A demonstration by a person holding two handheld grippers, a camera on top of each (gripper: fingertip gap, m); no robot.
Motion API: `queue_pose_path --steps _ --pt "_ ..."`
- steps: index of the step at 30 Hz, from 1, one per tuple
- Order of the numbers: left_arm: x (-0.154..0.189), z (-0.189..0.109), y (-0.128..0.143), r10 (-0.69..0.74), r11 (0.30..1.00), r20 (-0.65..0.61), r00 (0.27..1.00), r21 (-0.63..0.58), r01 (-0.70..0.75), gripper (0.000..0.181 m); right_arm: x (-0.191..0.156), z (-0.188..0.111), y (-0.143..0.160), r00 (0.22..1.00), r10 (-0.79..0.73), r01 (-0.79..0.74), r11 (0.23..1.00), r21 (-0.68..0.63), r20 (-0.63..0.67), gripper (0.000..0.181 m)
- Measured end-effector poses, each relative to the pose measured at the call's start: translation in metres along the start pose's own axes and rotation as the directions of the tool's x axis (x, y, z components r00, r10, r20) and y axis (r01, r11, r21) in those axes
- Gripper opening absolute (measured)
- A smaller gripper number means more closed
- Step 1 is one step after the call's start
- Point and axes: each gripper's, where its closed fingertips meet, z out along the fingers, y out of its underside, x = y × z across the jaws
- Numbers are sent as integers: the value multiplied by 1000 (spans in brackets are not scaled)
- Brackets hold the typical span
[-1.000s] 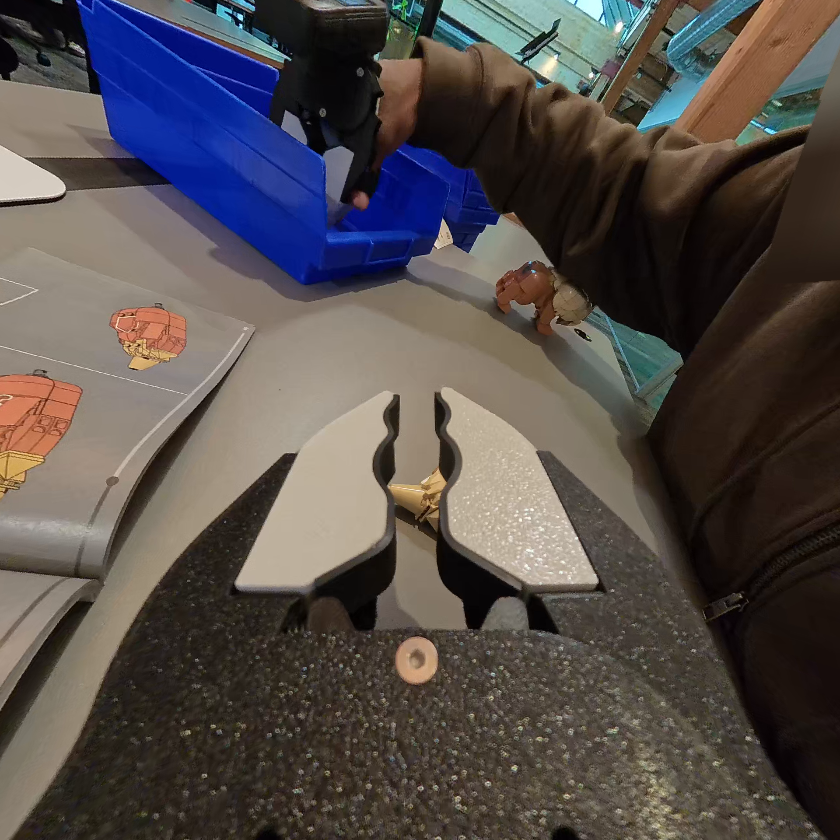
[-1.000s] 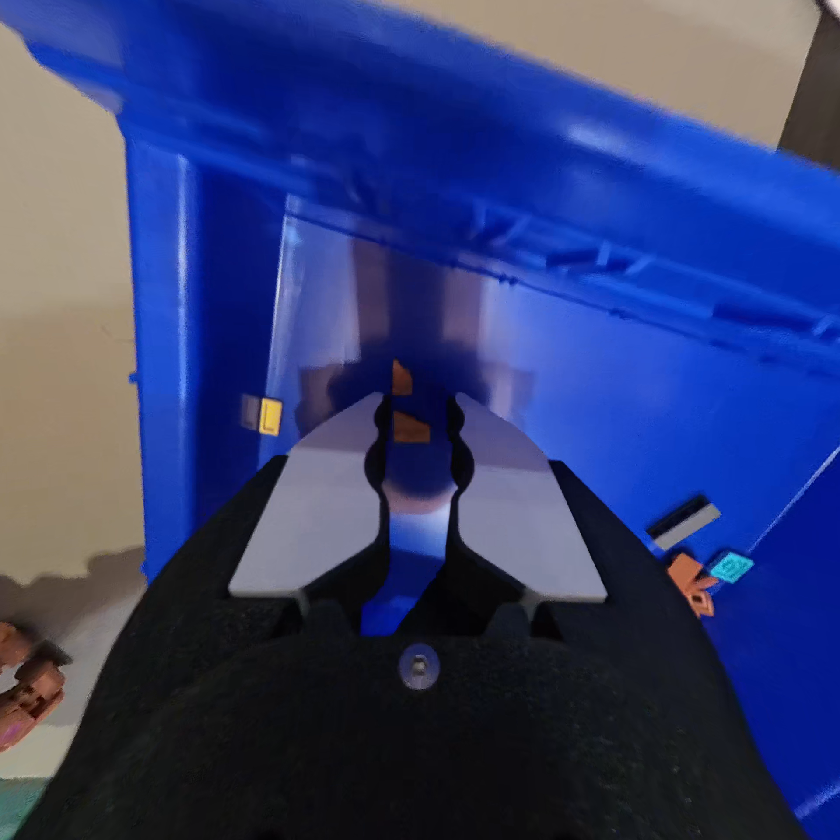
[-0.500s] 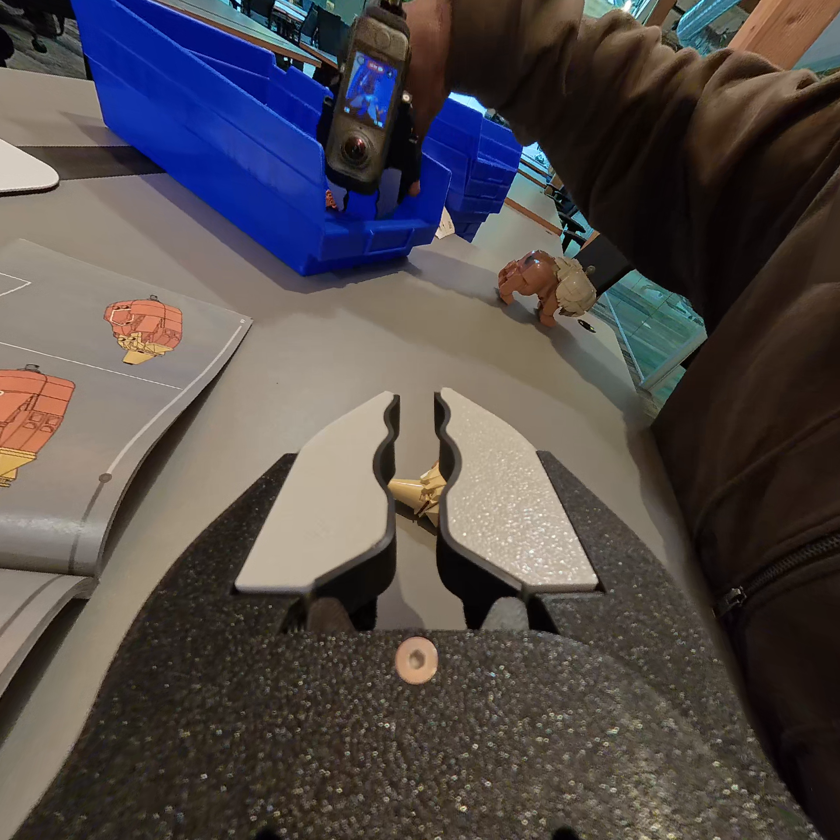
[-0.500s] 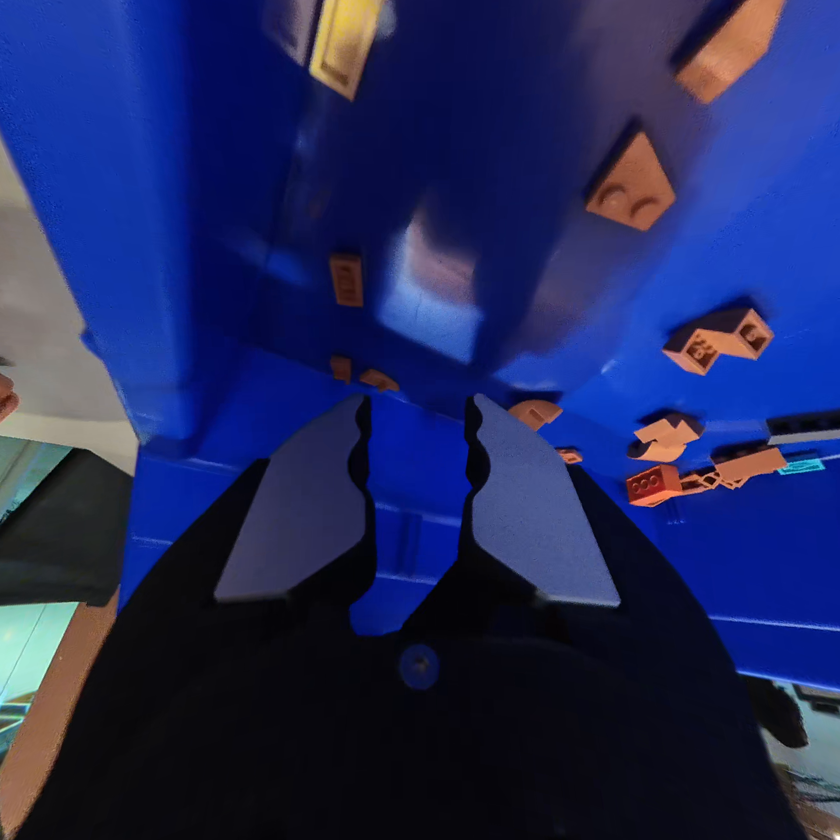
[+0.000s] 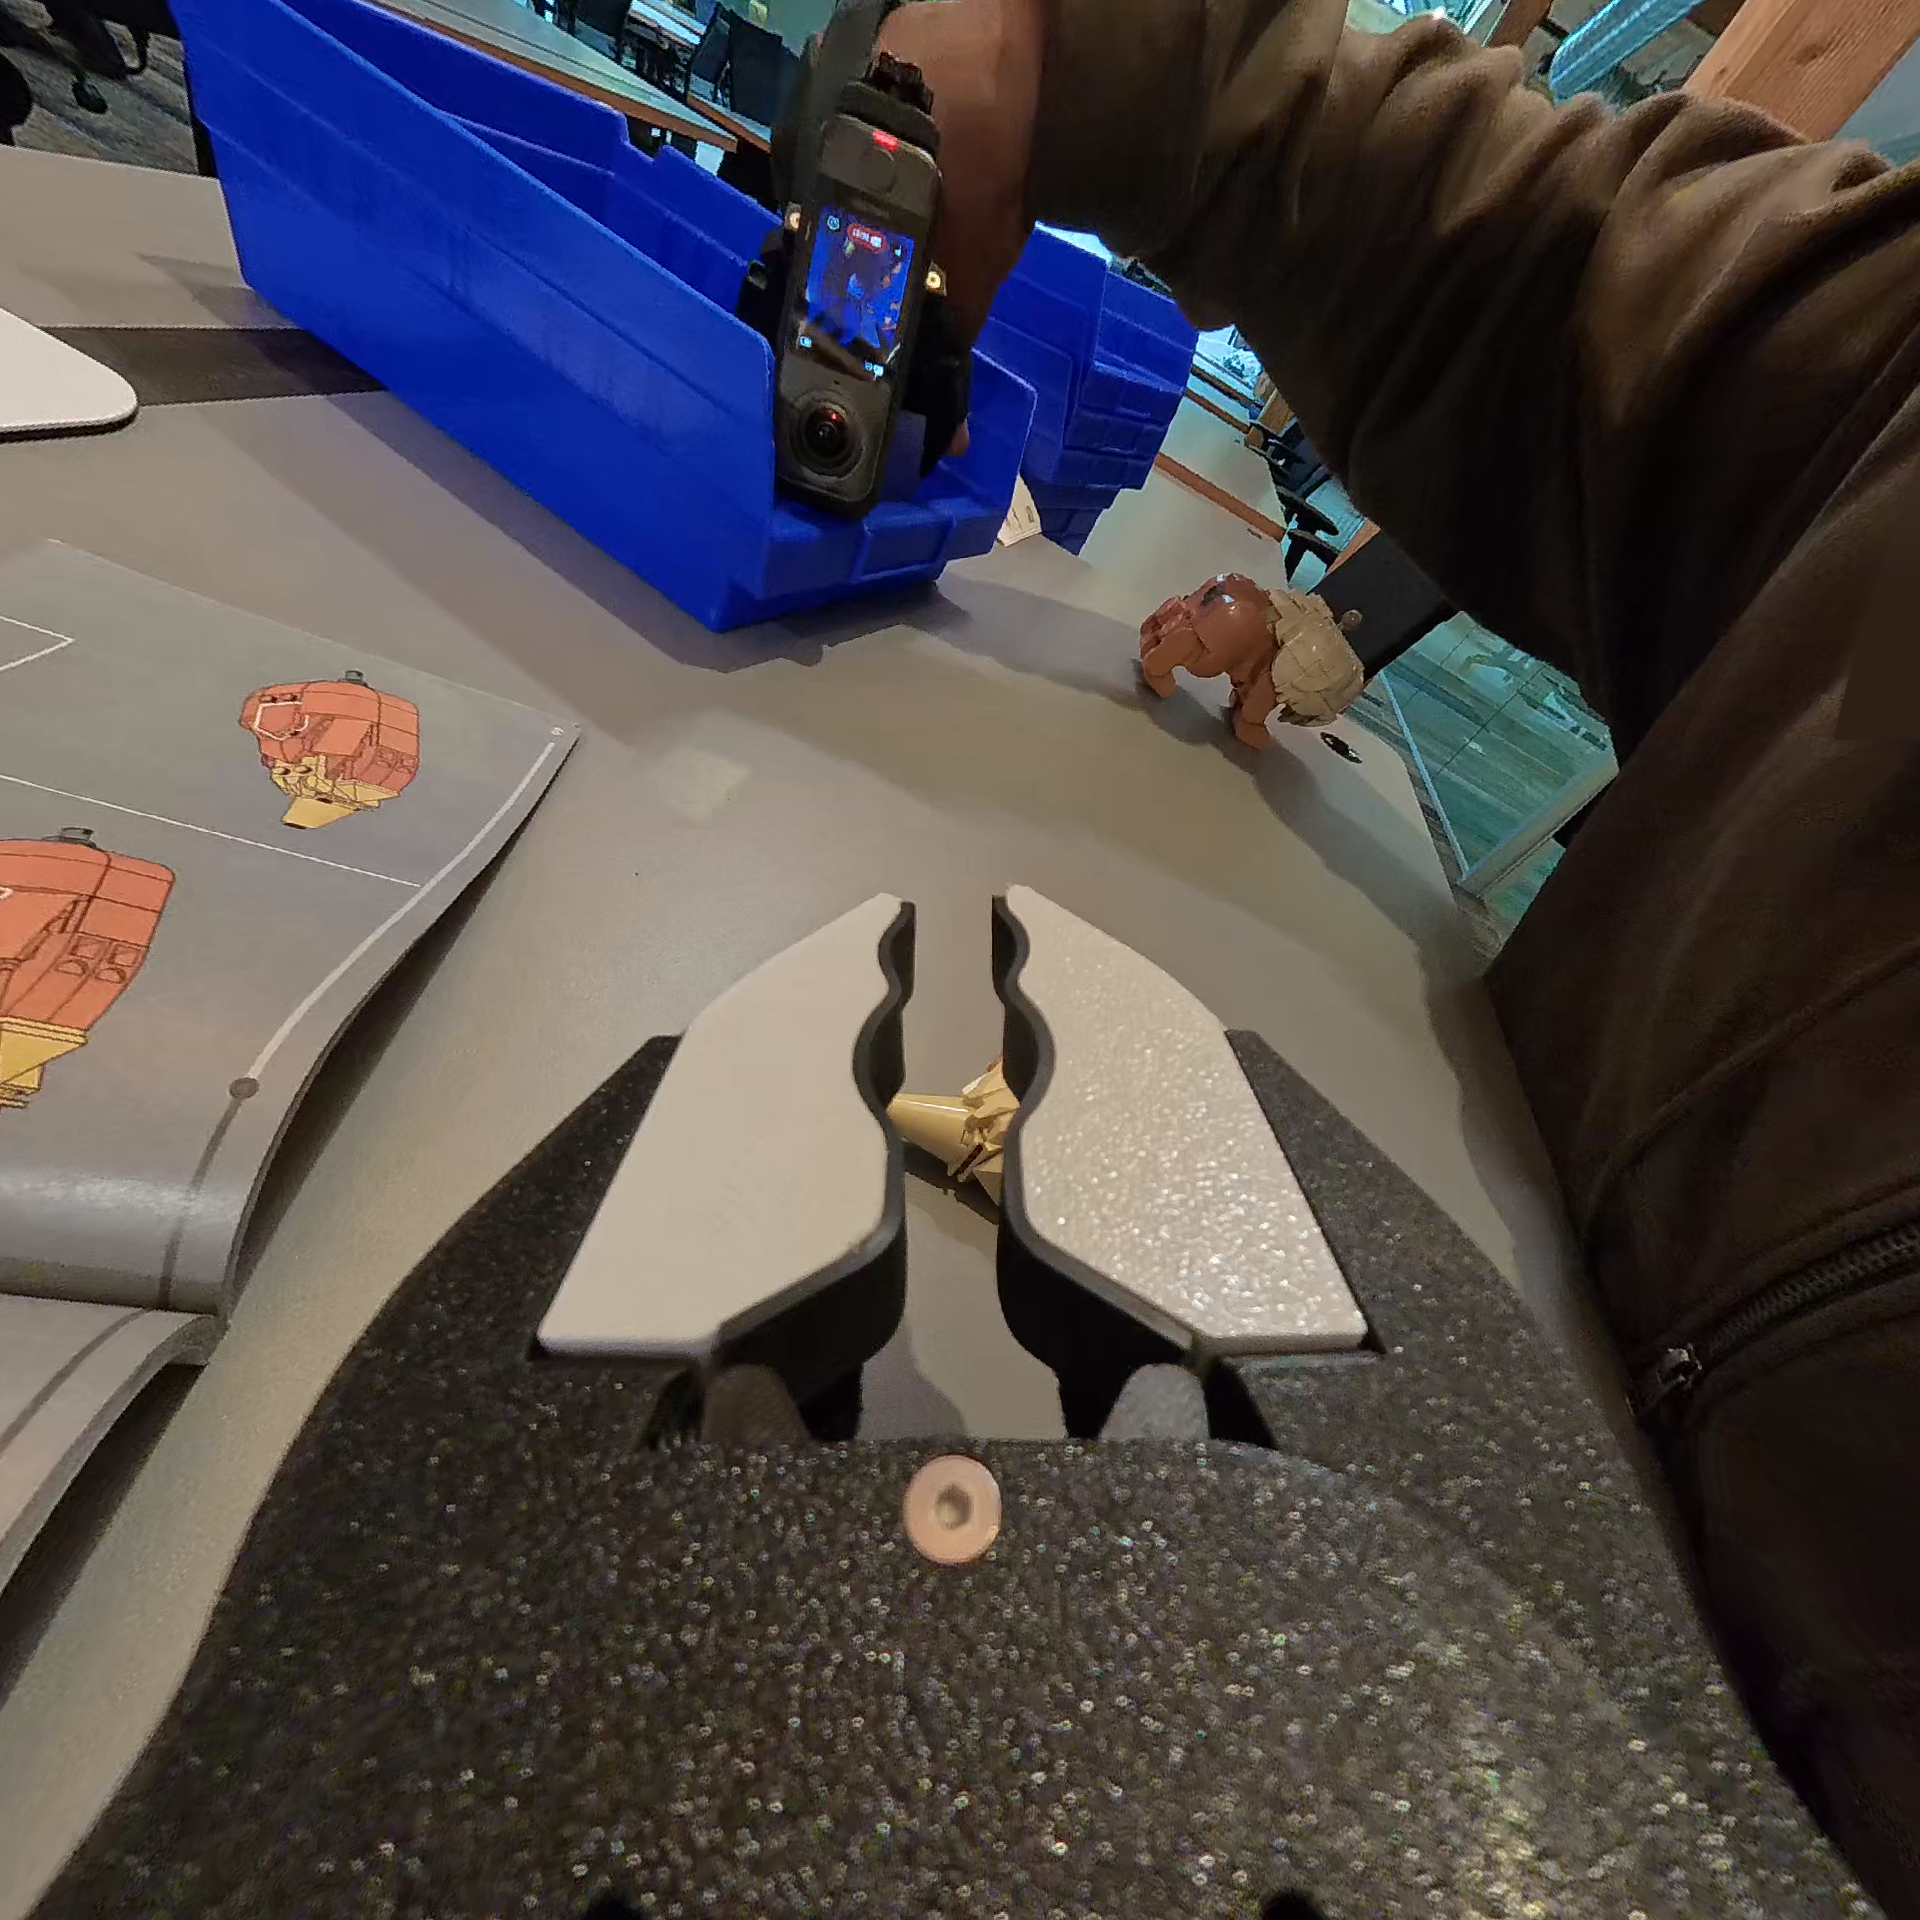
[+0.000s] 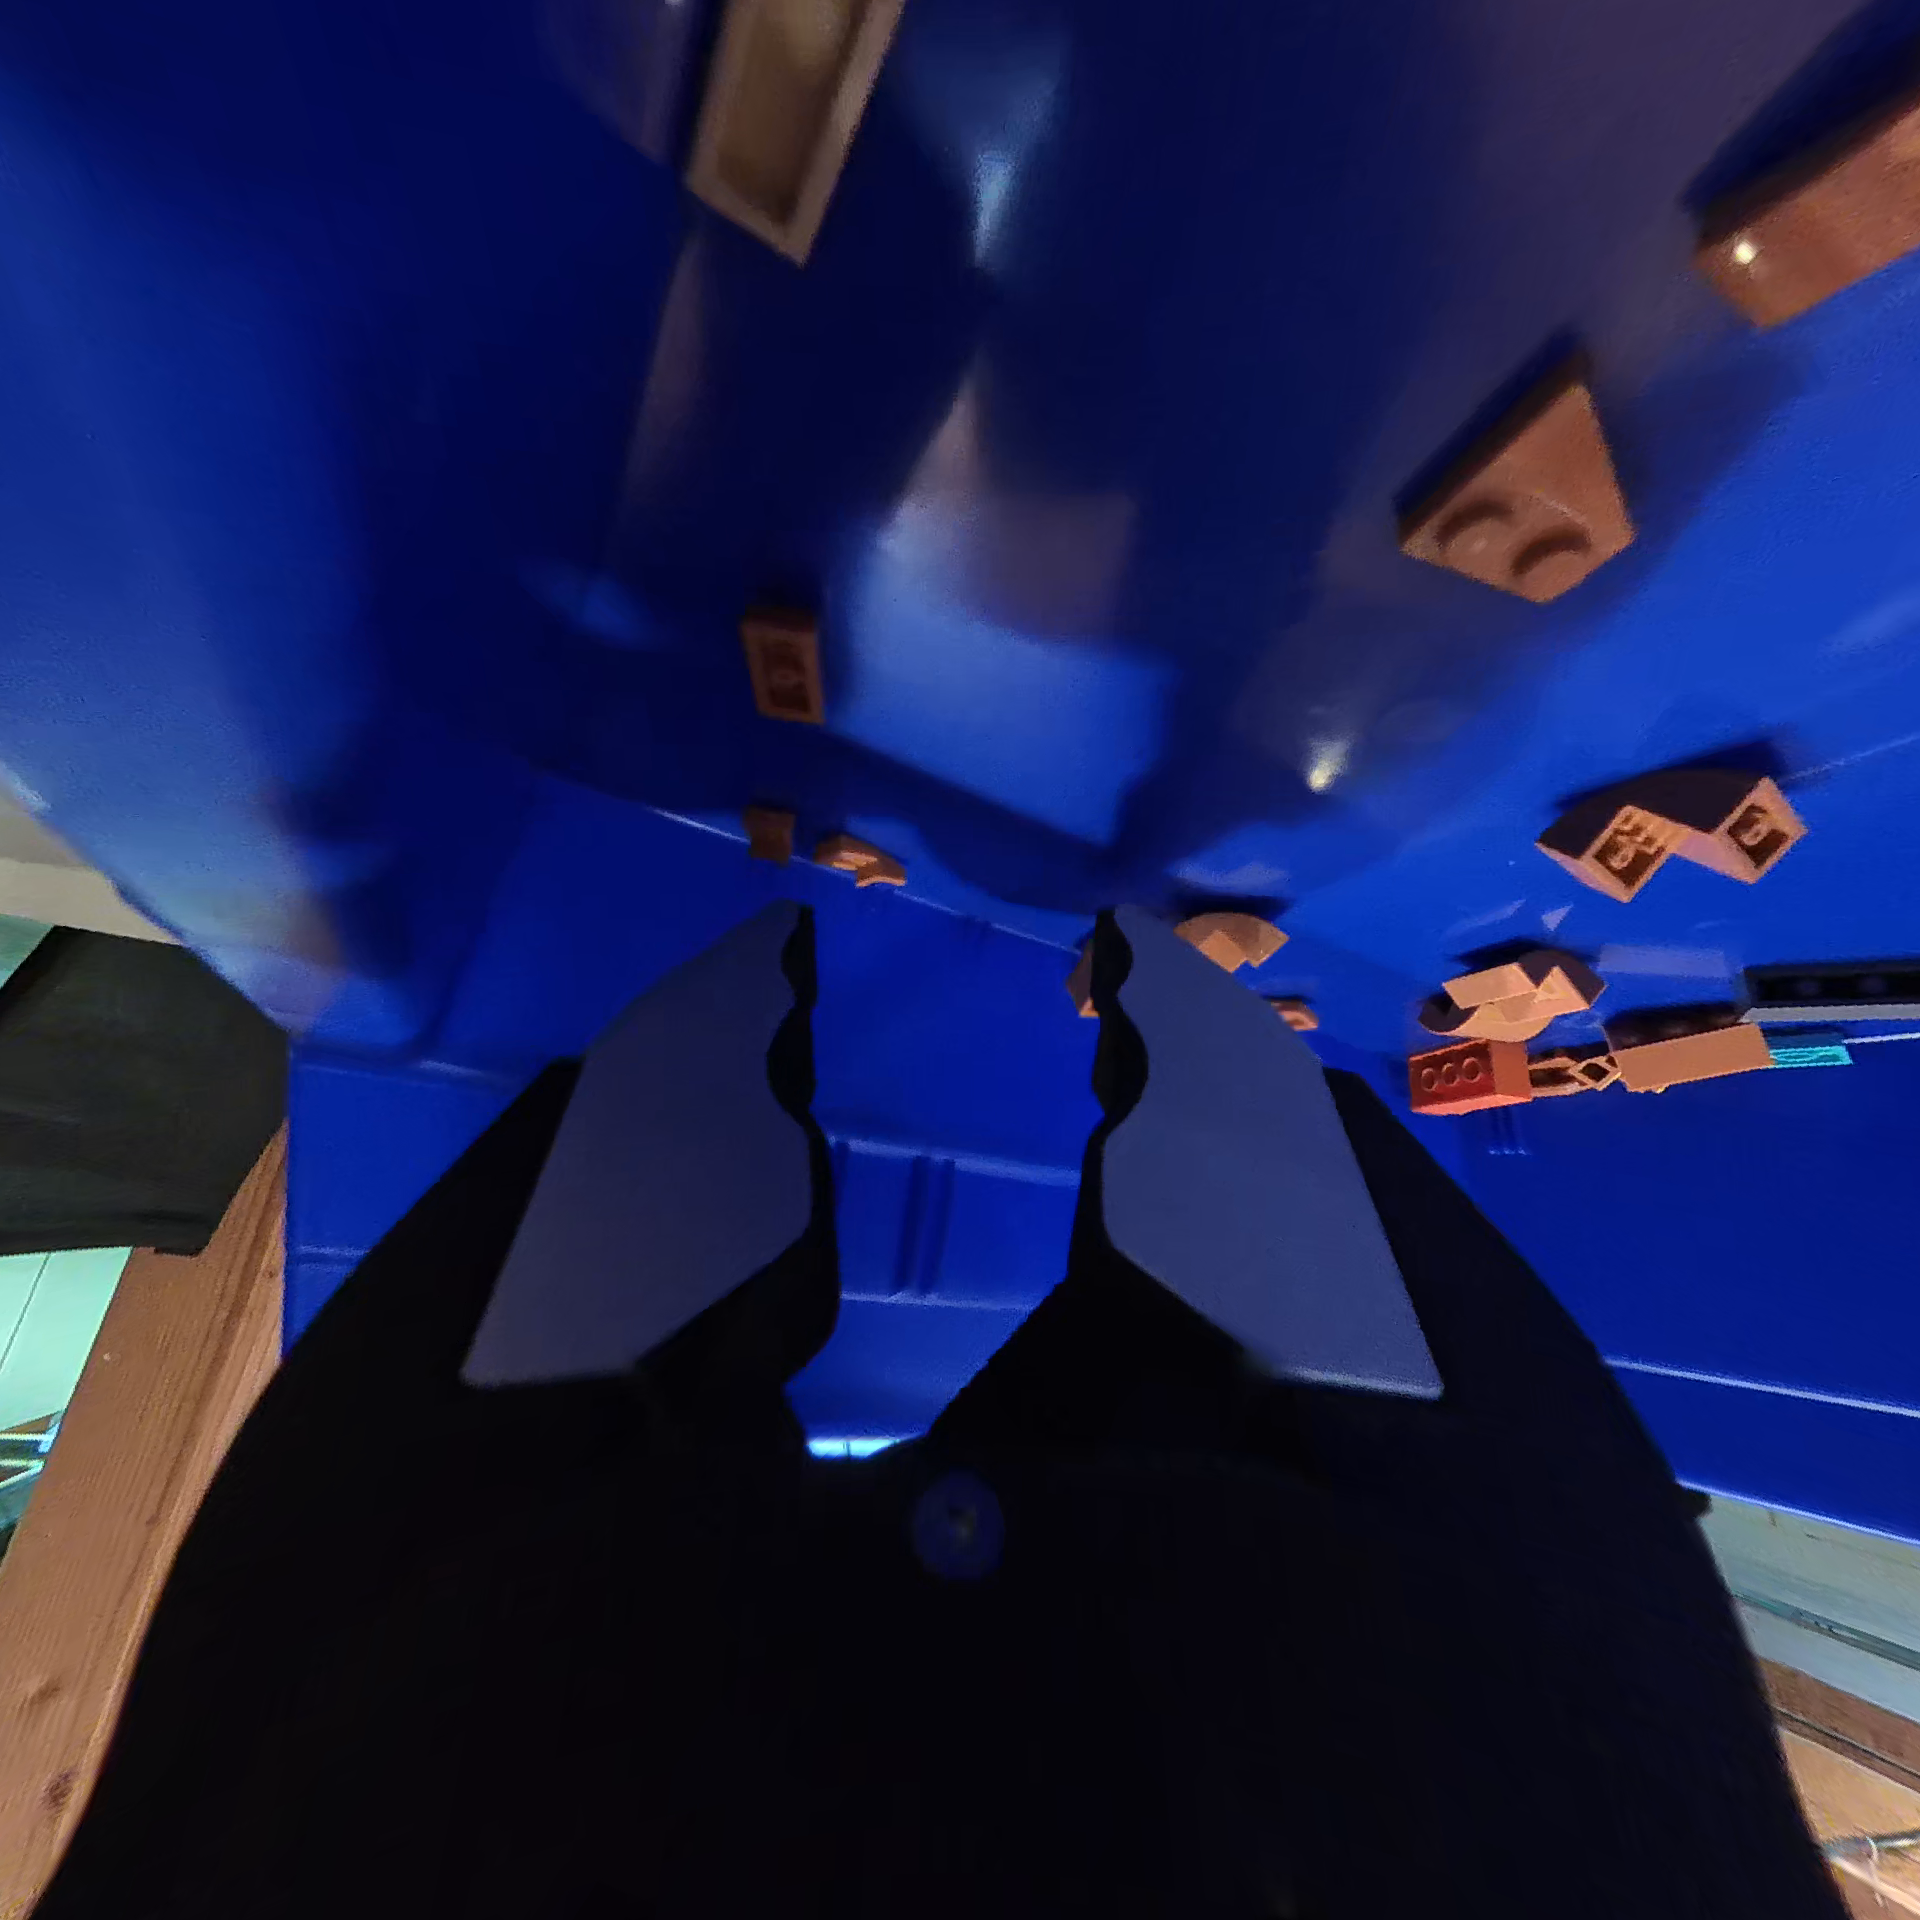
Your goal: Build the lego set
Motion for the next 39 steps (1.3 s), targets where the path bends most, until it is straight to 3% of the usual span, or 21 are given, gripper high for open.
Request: queue_pose_path --steps 4,7,12,23,33,39 --pt "0 0 0 3 1000 0 1000 -2 -3 14 2 8 1 996 86 -86 994 65 -10 60" --pt "1 0 1 5 1000 -1 1000 -7 -5 14 0 8 10 986 165 -165 981 99 15 53" --pt "1 0 1 4 1000 -1 1000 -5 -4 14 -2 10 23 988 155 -155 988 -12 5 52" --pt "1 0 1 4 1000 1 1000 -8 -4 14 0 24 23 984 179 -179 984 -15 -25 57" --pt "1 0 2 7 1000 3 1000 -14 -7 14 22 8 21 949 286 -263 950 167 -135 61" --pt "1 0 2 8 1000 2 1000 -15 -8 14 21 -9 20 923 384 -353 878 322 -35 59"
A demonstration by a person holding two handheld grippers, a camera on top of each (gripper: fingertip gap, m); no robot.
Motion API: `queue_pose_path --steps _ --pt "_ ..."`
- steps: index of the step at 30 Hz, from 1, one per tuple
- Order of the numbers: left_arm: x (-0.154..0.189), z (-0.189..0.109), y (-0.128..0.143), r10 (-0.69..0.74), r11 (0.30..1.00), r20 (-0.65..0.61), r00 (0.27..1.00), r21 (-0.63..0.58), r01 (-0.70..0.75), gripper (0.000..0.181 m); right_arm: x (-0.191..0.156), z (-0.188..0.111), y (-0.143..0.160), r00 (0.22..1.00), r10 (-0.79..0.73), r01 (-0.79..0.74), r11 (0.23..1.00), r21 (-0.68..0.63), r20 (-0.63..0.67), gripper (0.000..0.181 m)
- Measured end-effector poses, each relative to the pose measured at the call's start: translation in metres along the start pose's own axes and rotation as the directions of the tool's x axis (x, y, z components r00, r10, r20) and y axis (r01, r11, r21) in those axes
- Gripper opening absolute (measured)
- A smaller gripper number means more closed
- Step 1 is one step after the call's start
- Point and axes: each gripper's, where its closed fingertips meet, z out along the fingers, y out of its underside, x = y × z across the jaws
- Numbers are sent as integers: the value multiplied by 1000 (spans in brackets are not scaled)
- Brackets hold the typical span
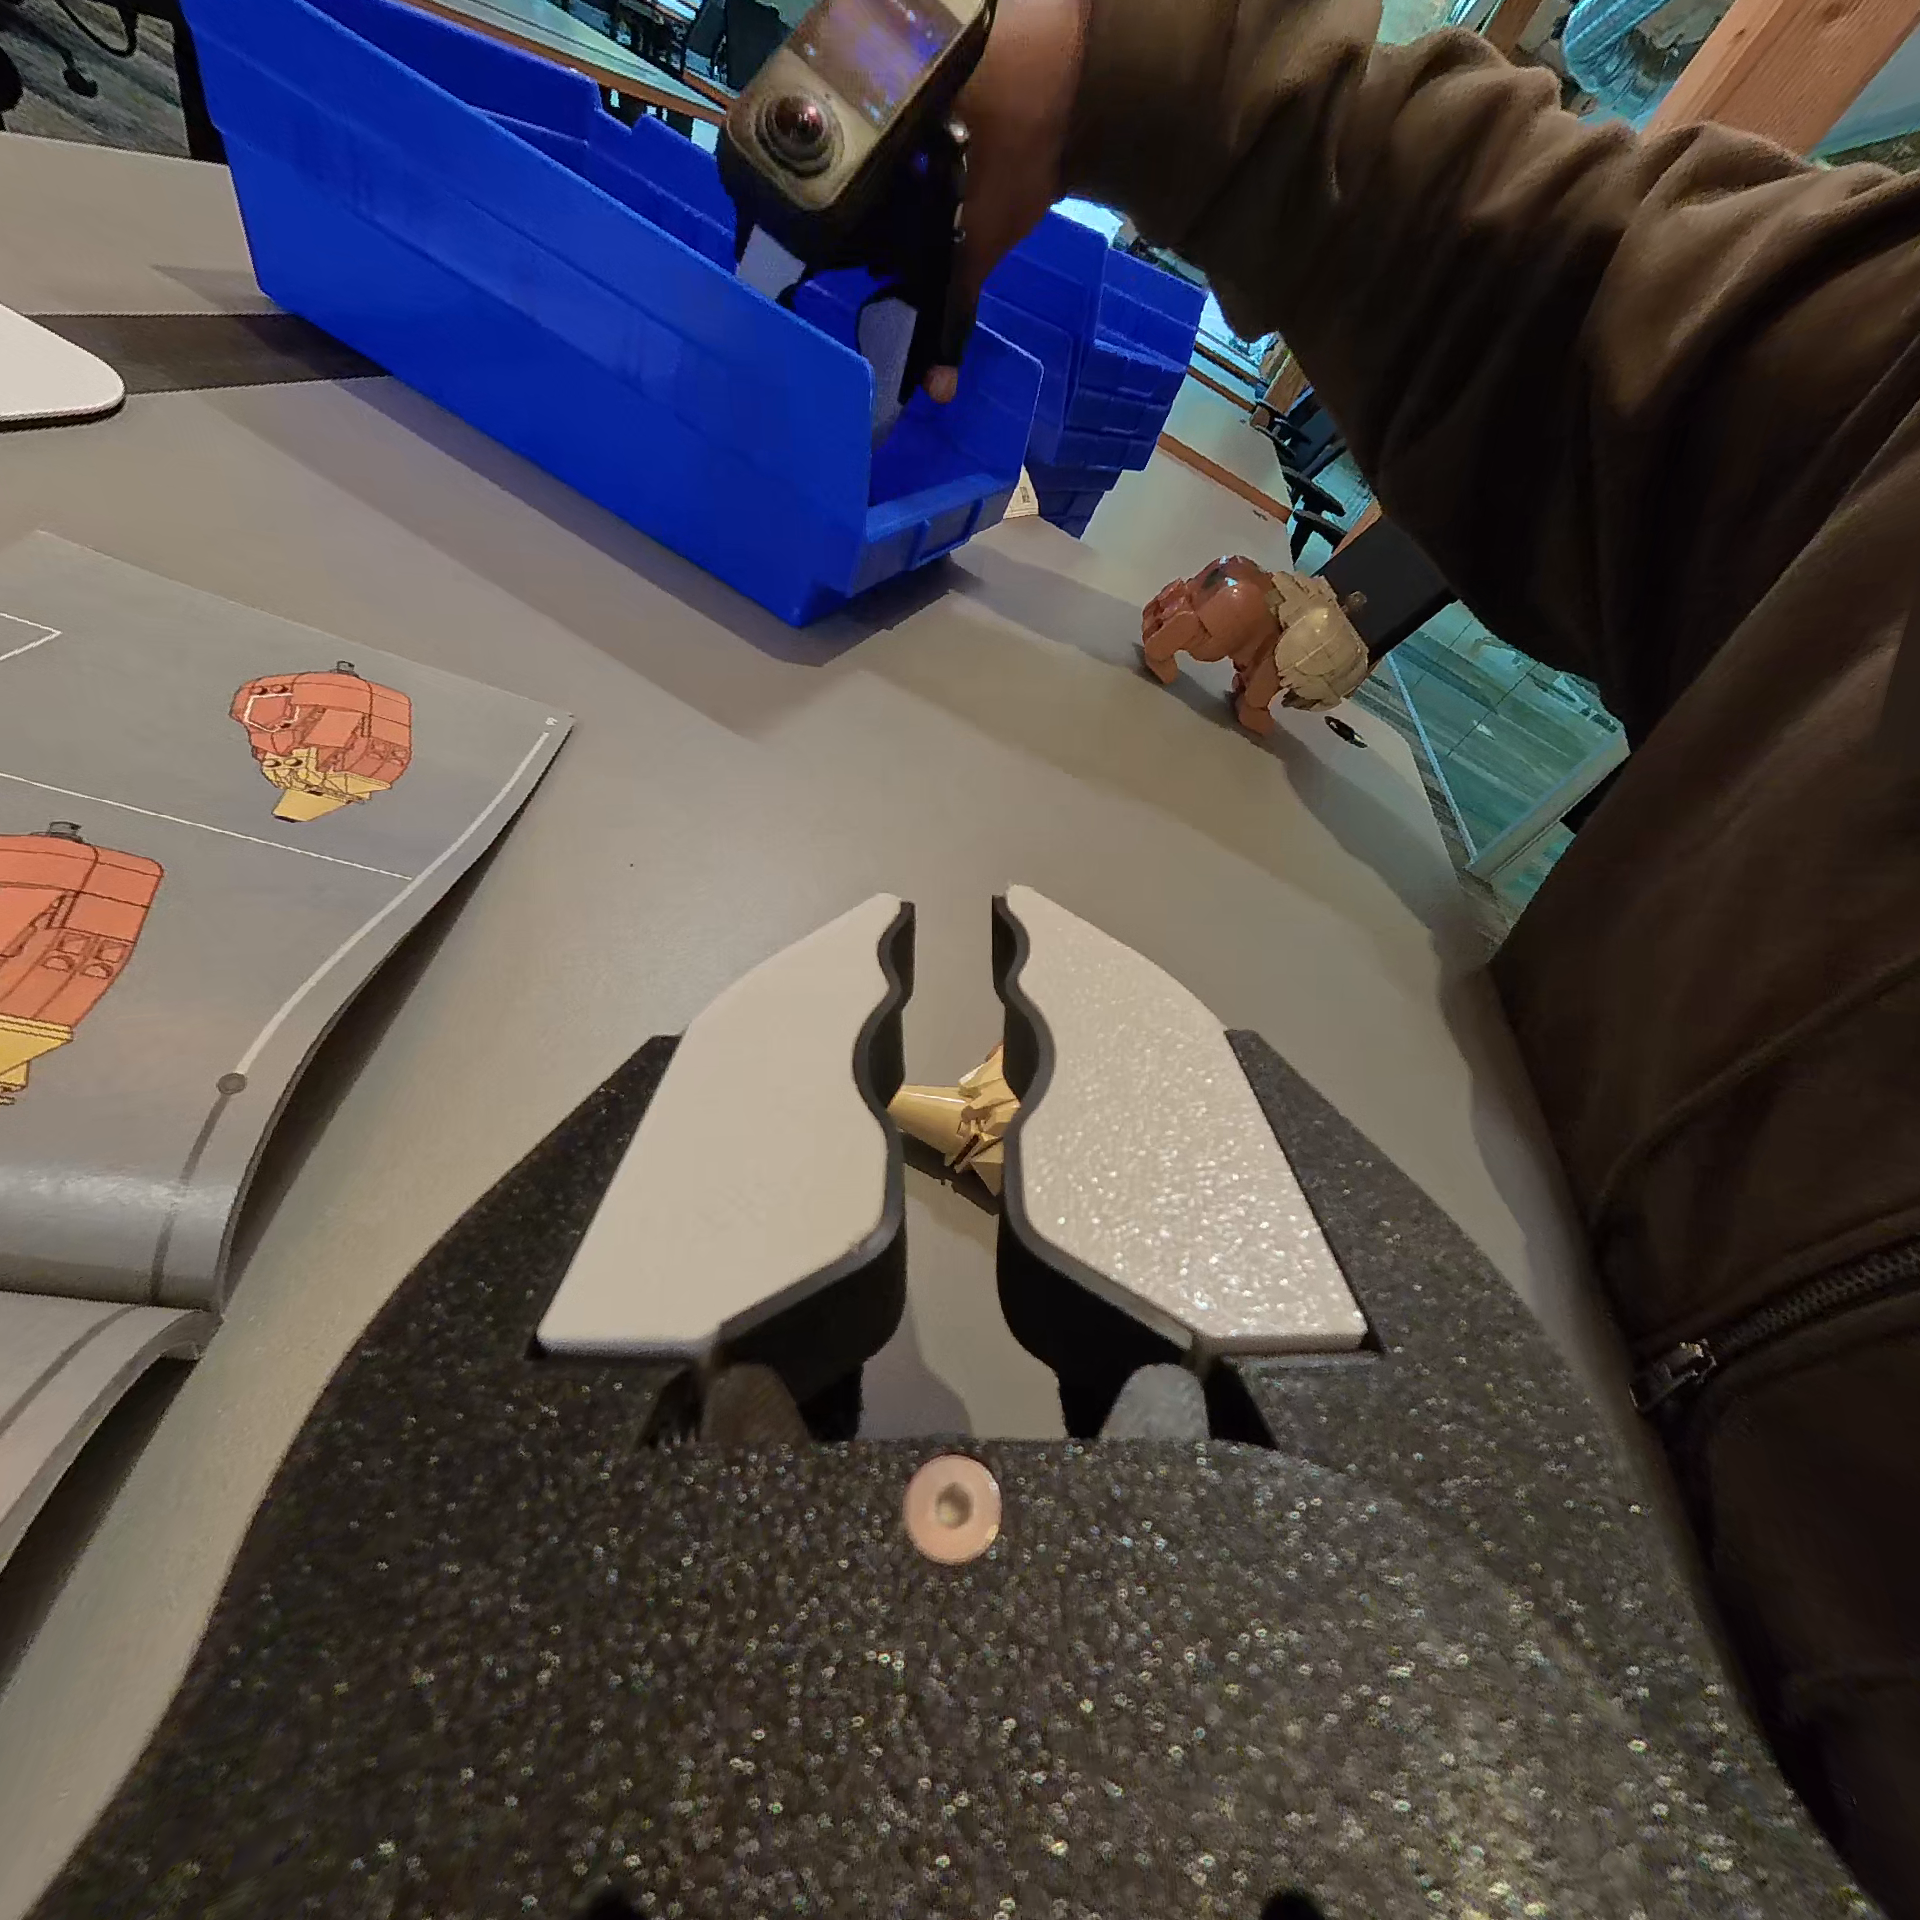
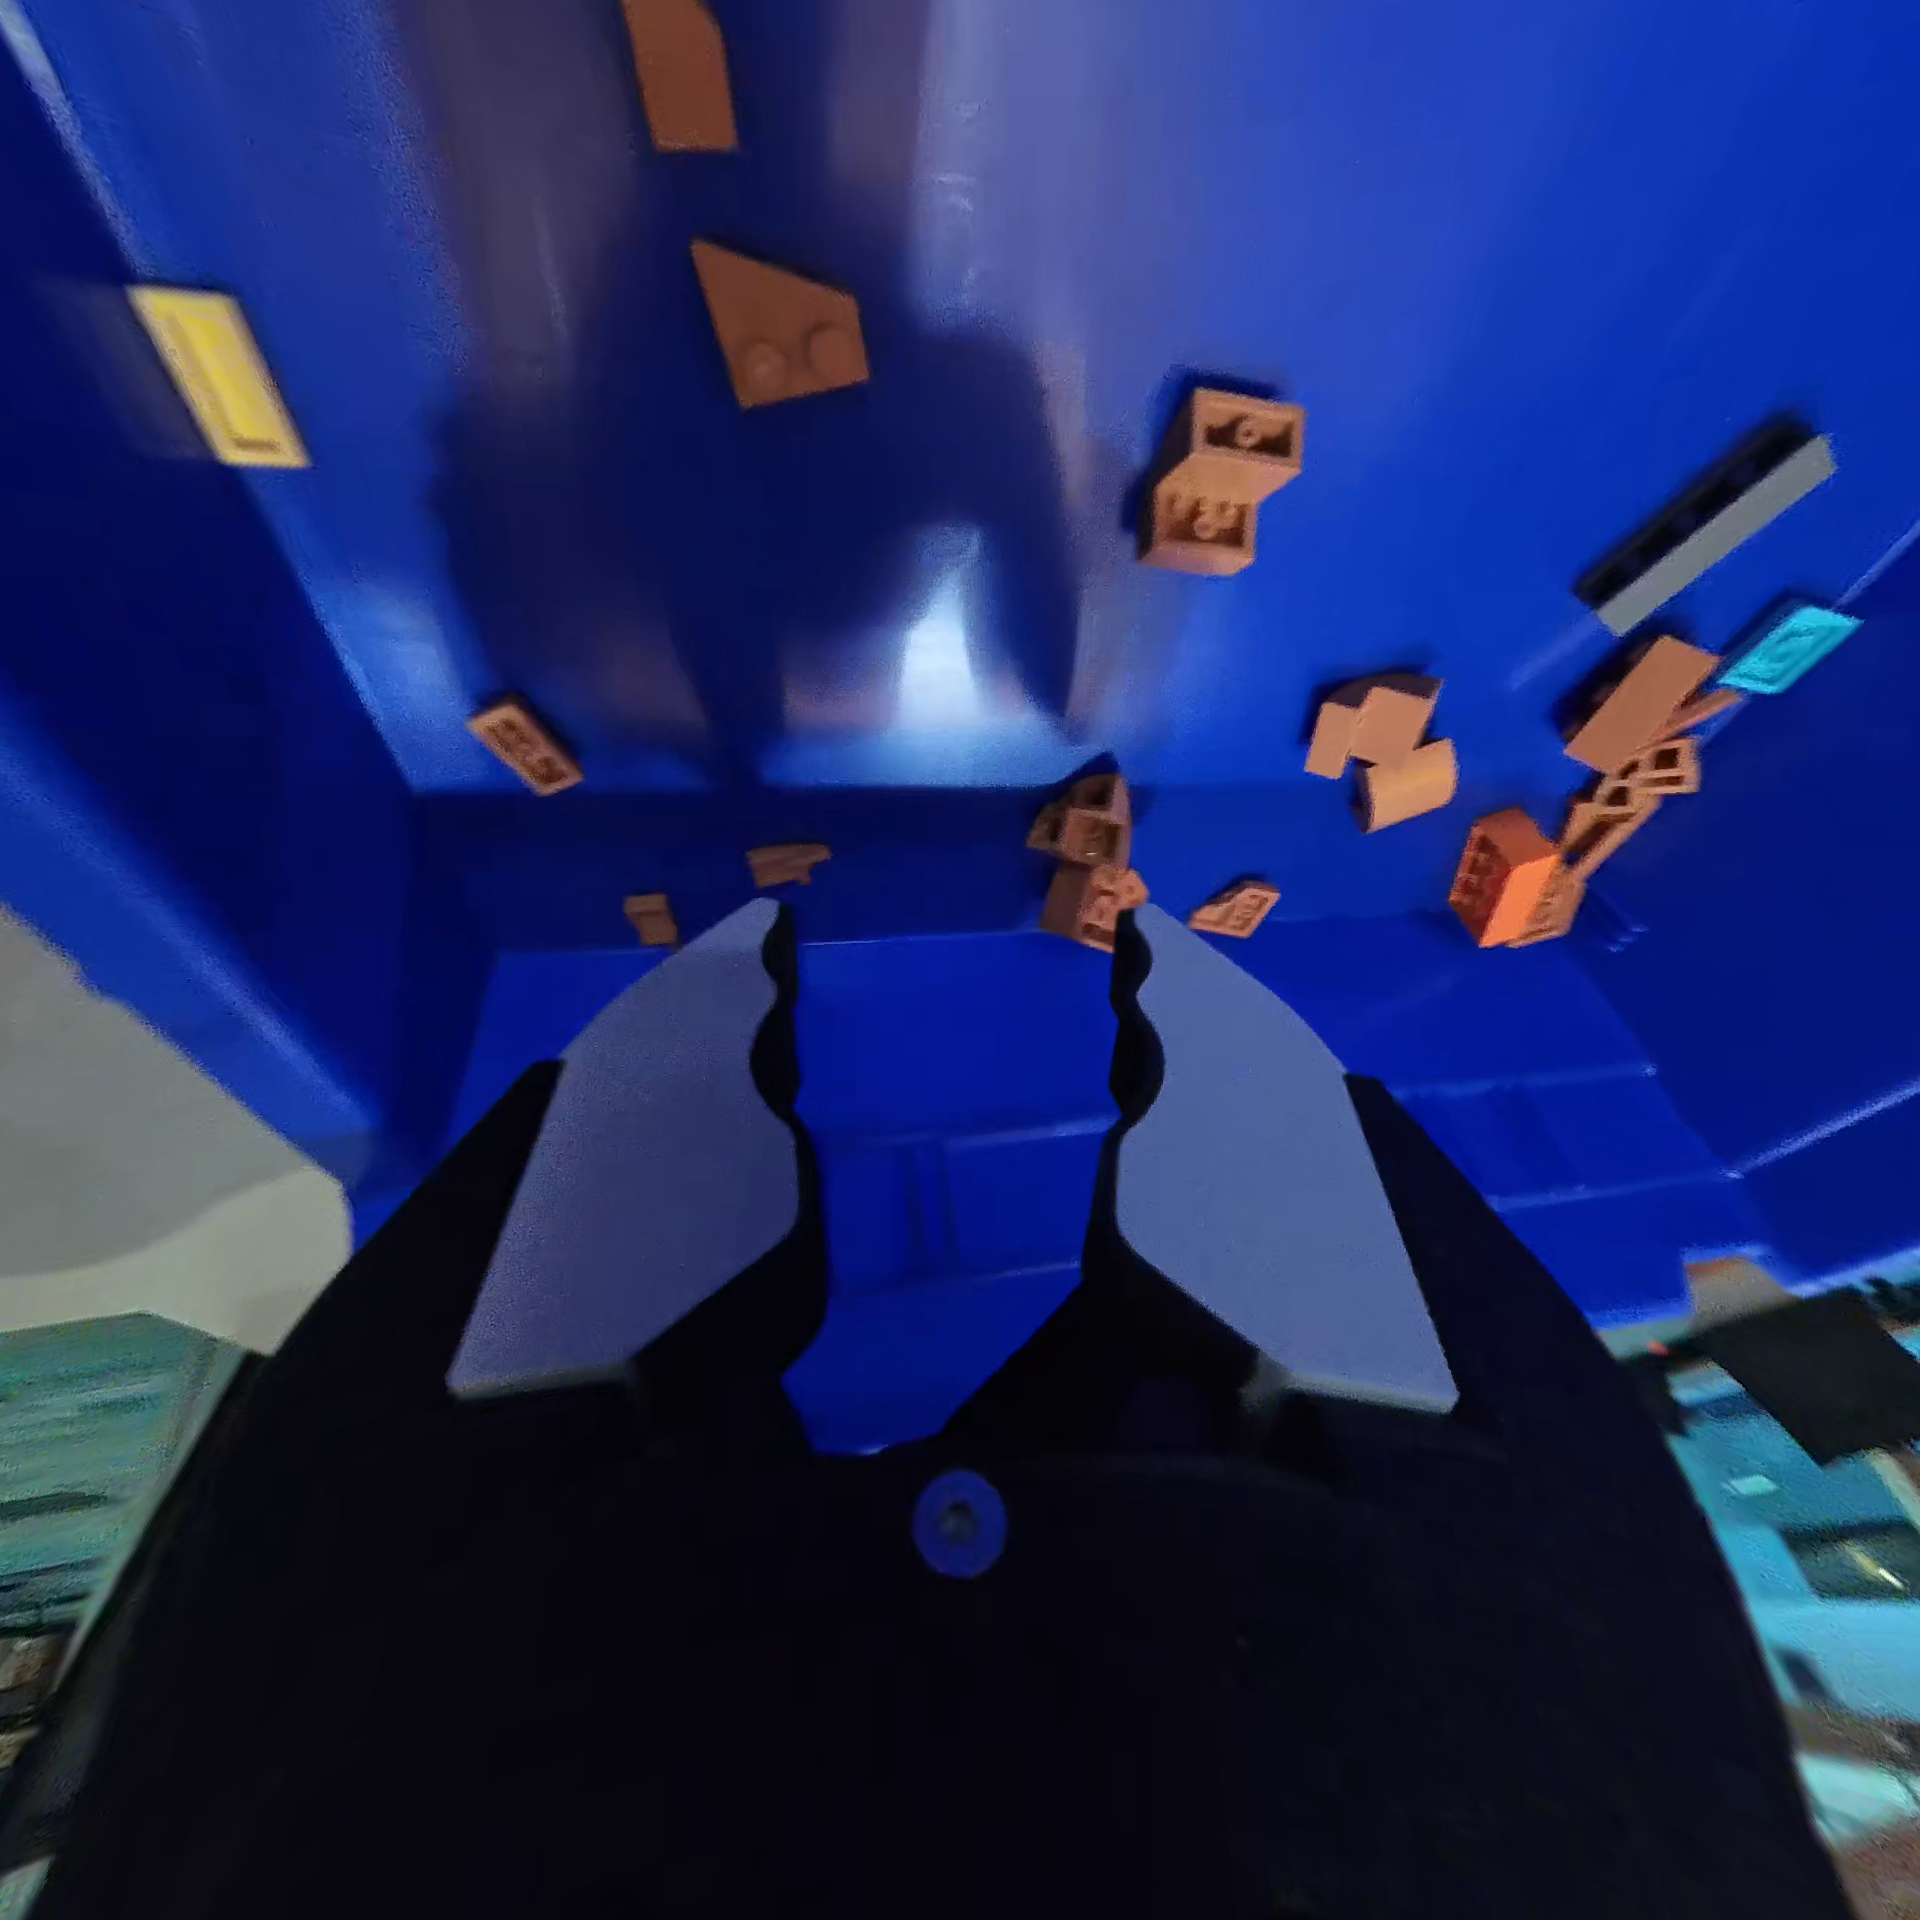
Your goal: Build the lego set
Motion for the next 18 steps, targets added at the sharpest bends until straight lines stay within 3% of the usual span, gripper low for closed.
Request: queue_pose_path --steps 3,8,11,18 --pt "1 0 1 4 1000 -1 1000 -6 -4 14 -13 1 3 998 6 -7 1000 20 69 53" --pt "2 1 3 11 1000 0 1000 -18 -11 14 -24 6 14 993 -46 57 993 -99 111 38" --pt "1 1 2 10 1000 2 1000 -13 -10 14 -31 9 11 985 -45 70 986 -149 165 48" --pt "3 1 4 18 1000 0 1000 -22 -18 14 -33 18 6 977 -8 44 985 -169 211 41"
